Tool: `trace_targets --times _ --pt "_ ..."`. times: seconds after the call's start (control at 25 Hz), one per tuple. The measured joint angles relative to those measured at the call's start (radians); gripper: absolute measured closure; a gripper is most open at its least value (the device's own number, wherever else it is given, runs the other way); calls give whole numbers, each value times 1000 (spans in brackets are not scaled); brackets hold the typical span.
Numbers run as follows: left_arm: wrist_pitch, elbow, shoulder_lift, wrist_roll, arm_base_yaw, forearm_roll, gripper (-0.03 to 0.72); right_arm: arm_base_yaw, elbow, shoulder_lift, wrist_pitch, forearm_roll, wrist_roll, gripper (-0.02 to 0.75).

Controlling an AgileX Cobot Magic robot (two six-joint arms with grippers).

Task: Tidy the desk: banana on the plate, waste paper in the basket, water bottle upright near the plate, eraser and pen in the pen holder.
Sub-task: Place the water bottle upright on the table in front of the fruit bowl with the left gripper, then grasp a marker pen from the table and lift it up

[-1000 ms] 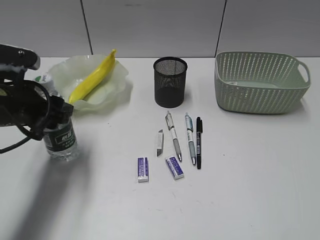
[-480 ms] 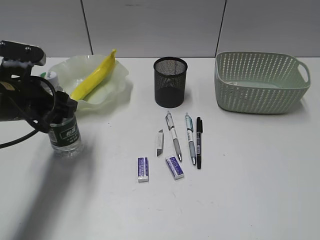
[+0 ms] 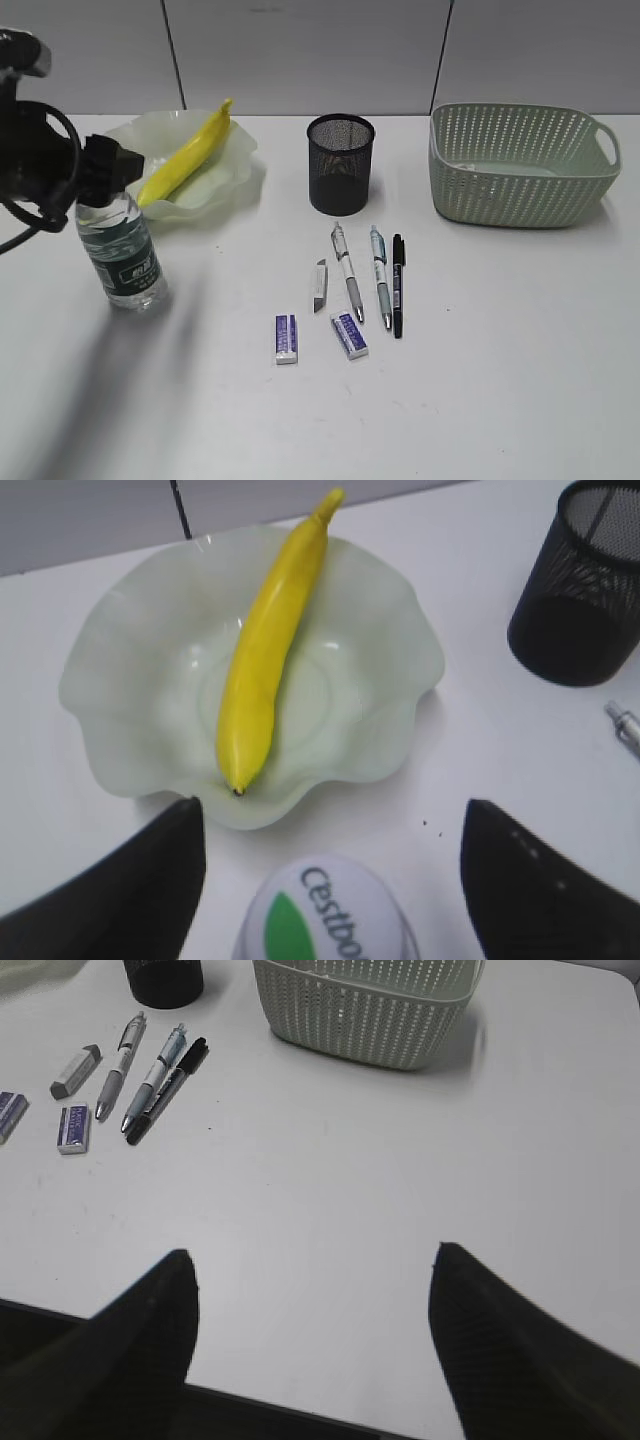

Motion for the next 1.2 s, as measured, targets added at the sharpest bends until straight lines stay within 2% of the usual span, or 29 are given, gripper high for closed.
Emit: trace_targets --times 0.2,0.32,0.4,0.52,0.64,0.76,0.92,1.04,1.2 --pt "52 0 -159 -1 2 0 92 0 0 0 0 0 0 173" --pt "139 -2 -301 -1 29 15 111 0 0 0 0 0 0 173" --pt "264 -13 -394 -1 64 15 134 0 0 0 0 0 0 173" --pt "556 -57 -527 -1 135 31 180 0 0 0 0 0 0 173" --pt "837 -108 -647 -13 194 101 232 0 0 0 0 0 0 173" --pt "1037 -134 -735 -93 204 184 276 0 0 0 0 0 0 173" --pt "1260 -135 -824 -129 204 239 291 0 0 0 0 2 0 173" --pt "1304 -120 -921 -153 204 244 293 0 0 0 0 2 0 173" --pt "1313 -22 -1075 -163 204 249 293 0 0 0 0 3 0 174"
